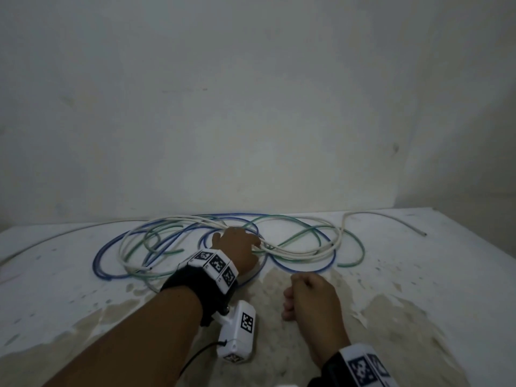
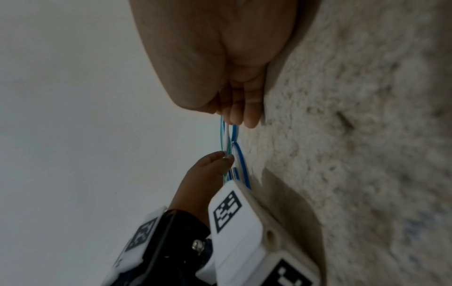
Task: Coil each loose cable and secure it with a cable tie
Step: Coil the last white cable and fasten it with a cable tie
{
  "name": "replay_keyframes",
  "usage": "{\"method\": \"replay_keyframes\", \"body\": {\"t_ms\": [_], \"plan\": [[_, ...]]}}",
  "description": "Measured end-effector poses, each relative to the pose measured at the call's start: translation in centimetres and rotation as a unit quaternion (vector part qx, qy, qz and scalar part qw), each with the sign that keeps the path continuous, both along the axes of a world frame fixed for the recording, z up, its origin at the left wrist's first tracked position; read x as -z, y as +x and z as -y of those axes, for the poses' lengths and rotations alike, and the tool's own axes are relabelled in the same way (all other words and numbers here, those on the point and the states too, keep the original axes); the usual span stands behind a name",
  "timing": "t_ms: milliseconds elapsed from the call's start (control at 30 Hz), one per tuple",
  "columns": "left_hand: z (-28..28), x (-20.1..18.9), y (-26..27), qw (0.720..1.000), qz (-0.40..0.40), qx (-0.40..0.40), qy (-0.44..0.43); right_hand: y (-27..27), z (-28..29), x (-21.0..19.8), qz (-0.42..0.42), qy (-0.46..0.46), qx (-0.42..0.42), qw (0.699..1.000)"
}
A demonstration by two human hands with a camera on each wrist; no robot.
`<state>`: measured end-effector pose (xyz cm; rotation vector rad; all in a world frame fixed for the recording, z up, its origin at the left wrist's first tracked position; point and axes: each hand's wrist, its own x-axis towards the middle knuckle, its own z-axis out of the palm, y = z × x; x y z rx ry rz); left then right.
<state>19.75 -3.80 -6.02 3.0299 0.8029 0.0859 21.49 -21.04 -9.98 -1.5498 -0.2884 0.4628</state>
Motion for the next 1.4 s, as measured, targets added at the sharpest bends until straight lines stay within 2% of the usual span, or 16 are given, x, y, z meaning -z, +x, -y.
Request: {"method": "replay_keyframes", "body": {"t_ms": [133,233,300,400,500,600,667,800,900,967,1067,1167,1233,1333,1400], "plan": [[0.2,-0.1,-0.2,0.999,-0.015,0.018,0.043,0.0,-0.1,0.1,0.002,0.005,0.007,1.0],[0.6,-0.5,-0.4,0.997,-0.043,0.044,0.042,0.0,-0.1,0.1,-0.002,0.012,0.013,1.0],[0.7,-1.0,-0.6,0.996,-0.026,0.078,0.035,0.1,0.0,0.2,0.011,0.023,0.025,0.999],[1.0,-2.3,-1.3,0.985,0.045,0.167,0.023,0.5,0.2,0.4,0.116,-0.009,0.058,0.992],[2.2,-3.7,-2.8,0.96,0.107,0.254,-0.045,0.5,0.4,-0.1,0.198,-0.019,0.065,0.978],[3.4,-4.5,-4.6,0.943,0.129,0.304,-0.029,0.4,0.8,-1.0,0.294,-0.008,0.14,0.945],[3.3,-4.9,-5.4,0.952,0.131,0.273,0.033,0.5,1.4,-1.4,0.326,0.005,0.192,0.925],[-0.2,-5.5,-7.0,0.978,0.144,0.086,0.124,1.0,2.9,-1.9,0.325,0.025,0.255,0.91],[-3.9,-6.2,-9.1,0.977,0.177,-0.022,0.117,1.1,4.0,-2.4,0.305,0.042,0.286,0.907],[-5.8,-7.2,-10.9,0.971,0.212,-0.063,0.093,1.6,4.6,-2.4,0.281,0.045,0.309,0.907],[-7.2,-9.4,-13.5,0.948,0.304,-0.078,0.055,2.2,5.1,-2.4,0.246,0.039,0.324,0.913],[-6.4,-11.9,-15.4,0.914,0.393,-0.089,0.04,2.8,5.1,-2.2,0.23,-0.023,0.301,0.925],[-5.8,-13.2,-16.1,0.882,0.46,-0.077,-0.065,3.5,5.3,-1.8,0.239,-0.065,0.294,0.923],[-4.6,-14.8,-17.4,0.832,0.502,-0.036,-0.236,3.9,5.4,-1.6,0.341,-0.018,0.311,0.887],[-3.6,-15.6,-18.2,0.827,0.508,-0.014,-0.243,3.3,5.4,-2.4,0.372,0.007,0.333,0.866]]}}
